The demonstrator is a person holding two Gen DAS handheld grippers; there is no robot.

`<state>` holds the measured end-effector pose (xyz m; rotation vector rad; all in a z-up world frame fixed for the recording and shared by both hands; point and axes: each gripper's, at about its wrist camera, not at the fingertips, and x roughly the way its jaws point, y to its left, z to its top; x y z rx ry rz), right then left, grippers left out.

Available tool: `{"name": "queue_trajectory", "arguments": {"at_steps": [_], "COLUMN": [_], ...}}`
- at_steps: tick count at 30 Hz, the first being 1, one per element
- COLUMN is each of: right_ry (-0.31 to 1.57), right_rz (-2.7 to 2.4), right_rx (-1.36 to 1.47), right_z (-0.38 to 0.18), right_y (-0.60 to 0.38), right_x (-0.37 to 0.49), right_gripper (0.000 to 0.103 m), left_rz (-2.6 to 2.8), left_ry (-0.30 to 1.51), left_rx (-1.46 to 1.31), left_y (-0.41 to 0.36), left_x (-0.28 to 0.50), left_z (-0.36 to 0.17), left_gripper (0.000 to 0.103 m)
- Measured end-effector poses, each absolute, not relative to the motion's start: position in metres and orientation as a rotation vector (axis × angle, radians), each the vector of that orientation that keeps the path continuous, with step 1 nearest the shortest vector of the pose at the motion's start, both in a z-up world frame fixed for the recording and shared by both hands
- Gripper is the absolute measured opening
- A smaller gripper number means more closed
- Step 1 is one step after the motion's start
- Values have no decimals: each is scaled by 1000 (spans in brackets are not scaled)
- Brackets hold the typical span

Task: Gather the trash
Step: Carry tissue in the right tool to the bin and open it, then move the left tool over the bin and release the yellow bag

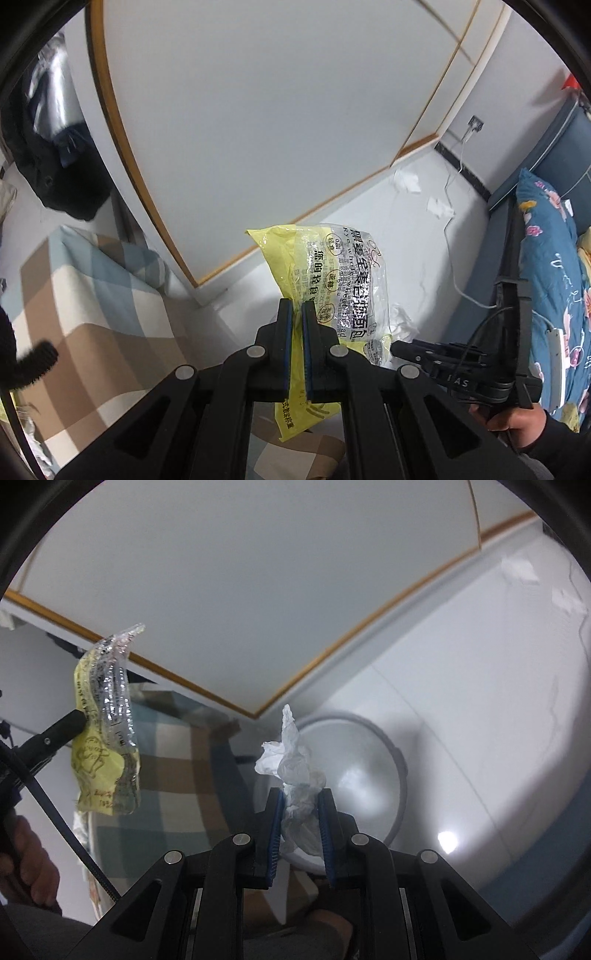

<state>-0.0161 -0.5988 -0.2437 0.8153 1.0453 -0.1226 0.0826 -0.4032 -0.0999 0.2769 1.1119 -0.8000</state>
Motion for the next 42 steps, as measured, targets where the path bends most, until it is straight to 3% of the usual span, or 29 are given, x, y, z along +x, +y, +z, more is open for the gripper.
{"name": "queue_trajectory", "arguments": {"at_steps": [9,12,13,14,30,36,42], "right_ry": [1110,1121,1122,1119,1039,991,986], "right_rz": [-119,-117,-125,-124,-200,-220,-226], "right_rx": [874,879,882,892,853,877,878], "right_z": [-286,-291,-293,-295,-266,-250,-257], "right_y": [-608,-610,-612,-613,-625,-637,-634], "right_x": [-15,-16,-17,-19,-56,-62,-59], "right_gripper": [24,37,48,51,63,63,64], "left_rz": [-779,-779,-777,-777,-774,-771,-760], "left_ry": [1191,1203,1210,1217,1362,1396,1412], "left_rx": [315,329,333,334,375,416,430], "left_y": [-420,-424,-426,-426,-443,-451,-450], "left_x": [87,88,88,89,86,81,79], "left_z": [-123,-129,-130,-133,-170,-180,-188], "left_gripper": [1,1,1,1,4,14,37]}}
